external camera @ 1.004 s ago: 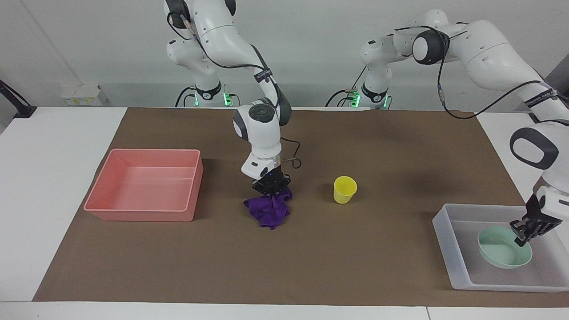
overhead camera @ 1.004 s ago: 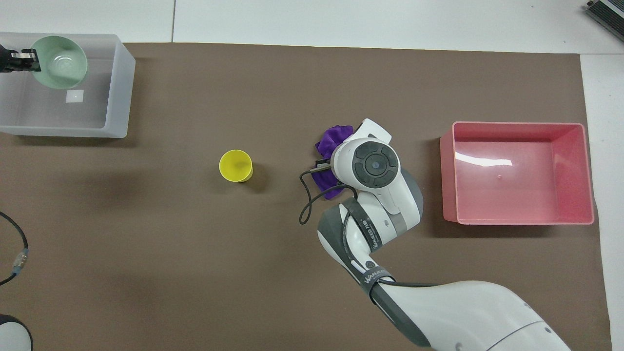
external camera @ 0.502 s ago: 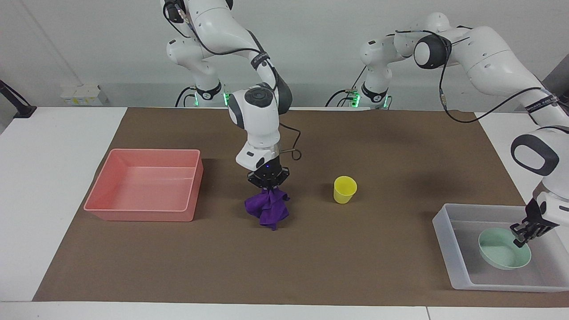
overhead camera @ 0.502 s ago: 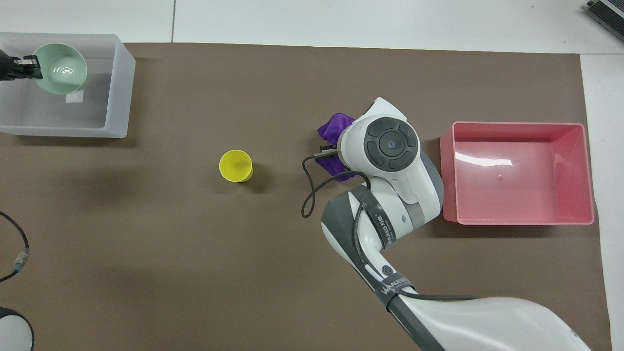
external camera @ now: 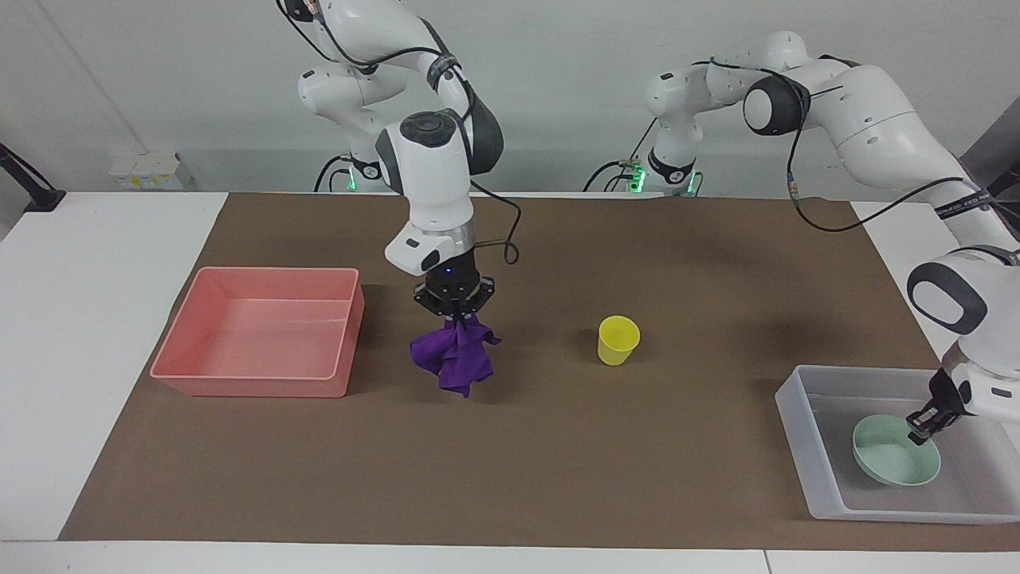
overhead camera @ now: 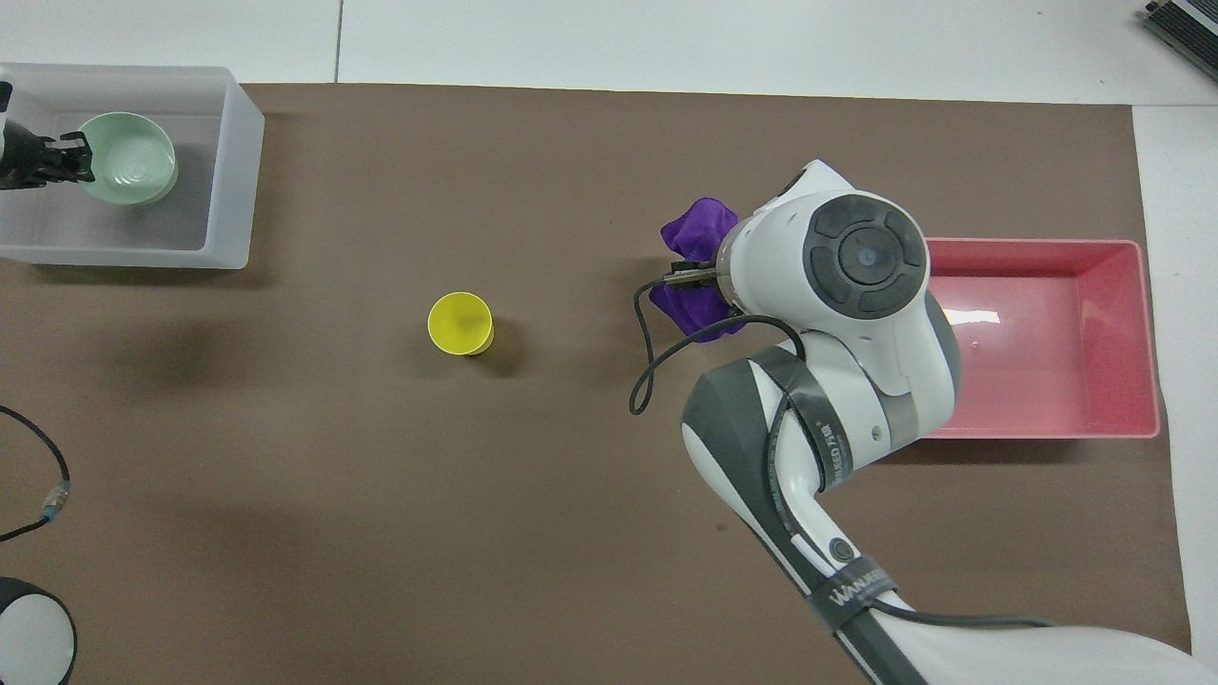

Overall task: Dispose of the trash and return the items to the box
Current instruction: 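Carry the purple cloth with the right gripper into the pink bin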

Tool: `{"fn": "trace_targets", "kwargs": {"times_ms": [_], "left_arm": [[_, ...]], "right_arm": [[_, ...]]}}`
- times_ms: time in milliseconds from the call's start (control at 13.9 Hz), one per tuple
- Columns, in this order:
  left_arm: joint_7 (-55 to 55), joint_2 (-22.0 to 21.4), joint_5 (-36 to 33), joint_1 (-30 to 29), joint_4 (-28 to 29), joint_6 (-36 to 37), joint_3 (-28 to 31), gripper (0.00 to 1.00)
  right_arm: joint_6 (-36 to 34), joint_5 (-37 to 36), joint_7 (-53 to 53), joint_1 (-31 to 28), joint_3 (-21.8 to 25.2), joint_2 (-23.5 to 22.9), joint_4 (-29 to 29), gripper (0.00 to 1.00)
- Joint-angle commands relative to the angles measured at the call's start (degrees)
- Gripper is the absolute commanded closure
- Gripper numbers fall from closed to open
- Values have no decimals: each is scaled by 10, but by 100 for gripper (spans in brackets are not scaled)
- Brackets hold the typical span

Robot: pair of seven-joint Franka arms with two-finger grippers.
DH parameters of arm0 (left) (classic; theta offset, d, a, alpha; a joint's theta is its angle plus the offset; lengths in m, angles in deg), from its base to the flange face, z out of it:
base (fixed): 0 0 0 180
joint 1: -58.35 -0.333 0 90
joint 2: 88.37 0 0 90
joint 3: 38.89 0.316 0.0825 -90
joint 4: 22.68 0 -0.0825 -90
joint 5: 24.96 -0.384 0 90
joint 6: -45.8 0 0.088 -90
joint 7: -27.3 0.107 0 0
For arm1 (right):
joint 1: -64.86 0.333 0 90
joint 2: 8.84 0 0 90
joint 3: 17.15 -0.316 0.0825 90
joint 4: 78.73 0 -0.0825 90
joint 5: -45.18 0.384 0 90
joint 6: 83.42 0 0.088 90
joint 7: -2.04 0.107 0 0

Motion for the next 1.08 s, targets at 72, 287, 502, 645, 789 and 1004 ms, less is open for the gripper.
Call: {"fn": "trace_targets", "kwargs": {"times_ms": [72,287,502,645,789,1004], "left_arm": [[-11,-10,4,1,16,-13,5,89],[-11,-12,3,1,16,-11,5,55],[-9,-24,-3,12,16,-10,5,25],[-3,-44,-3,24,27,-10,5,0],[-3,-80,-17,39,53,-5,5,0],[41,-199,-17,62,201,-17,5,0]], "right_arm": [[-40,-9,-16,-38,-5,48,3,100],[-82,-8,-67,-71,-5,79,3,100],[-120,-8,-105,-102,-5,98,4,100],[-147,-8,-133,-124,-5,106,4,100],[-170,-8,-172,-153,-5,112,6,100],[-178,-3,-243,-211,-5,120,24,100]]}}
